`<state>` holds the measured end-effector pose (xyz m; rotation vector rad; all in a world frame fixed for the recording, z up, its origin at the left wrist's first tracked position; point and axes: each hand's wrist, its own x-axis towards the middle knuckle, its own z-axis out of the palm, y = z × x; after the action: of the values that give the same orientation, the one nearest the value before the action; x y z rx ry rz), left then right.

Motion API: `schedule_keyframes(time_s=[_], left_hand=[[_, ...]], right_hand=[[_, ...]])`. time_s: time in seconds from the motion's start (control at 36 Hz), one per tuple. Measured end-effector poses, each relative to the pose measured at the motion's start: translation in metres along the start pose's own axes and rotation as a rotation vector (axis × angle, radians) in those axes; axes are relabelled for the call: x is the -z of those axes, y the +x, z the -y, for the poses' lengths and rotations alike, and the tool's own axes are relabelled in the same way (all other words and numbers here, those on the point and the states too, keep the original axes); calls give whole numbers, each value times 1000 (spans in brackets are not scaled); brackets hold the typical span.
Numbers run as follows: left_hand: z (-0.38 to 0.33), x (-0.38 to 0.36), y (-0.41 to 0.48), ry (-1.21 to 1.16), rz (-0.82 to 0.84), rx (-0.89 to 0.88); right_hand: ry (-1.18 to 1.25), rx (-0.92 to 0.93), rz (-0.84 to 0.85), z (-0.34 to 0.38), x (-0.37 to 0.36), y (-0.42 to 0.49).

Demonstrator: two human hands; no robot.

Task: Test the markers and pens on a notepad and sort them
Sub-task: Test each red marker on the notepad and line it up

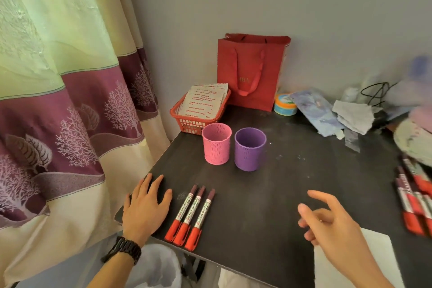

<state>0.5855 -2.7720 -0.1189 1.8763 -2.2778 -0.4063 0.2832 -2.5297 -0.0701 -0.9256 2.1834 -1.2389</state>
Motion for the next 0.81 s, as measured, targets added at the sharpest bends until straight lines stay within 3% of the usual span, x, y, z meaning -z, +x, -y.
schedule_keyframes(time_s=[0.08, 0.22, 0.39, 0.5, 0.58, 0.69, 0.81], left_hand=[[-32, 9, -5, -34, -78, -92], [-150, 6, -31, -76, -214, -597], [-304, -48, -80, -27, 148, -933], [-382, -85, -106, 36, 290, -940], [-423, -103, -114, 167, 255, -919], [-452, -113, -115, 279, 202, -884], [-461, -118, -111, 305, 291, -848]], right_hand=[[-72, -4, -156, -28, 54, -14], [-350, -55, -257, -79, 112, -25], [-689, -53, -332, -137, 131, -38], [-640, -28, -375, -148, 131, -40], [-596, -16, -426, -148, 130, -38], [-566, 38, -449, -151, 130, -36], [-561, 68, -465, -152, 131, -35]])
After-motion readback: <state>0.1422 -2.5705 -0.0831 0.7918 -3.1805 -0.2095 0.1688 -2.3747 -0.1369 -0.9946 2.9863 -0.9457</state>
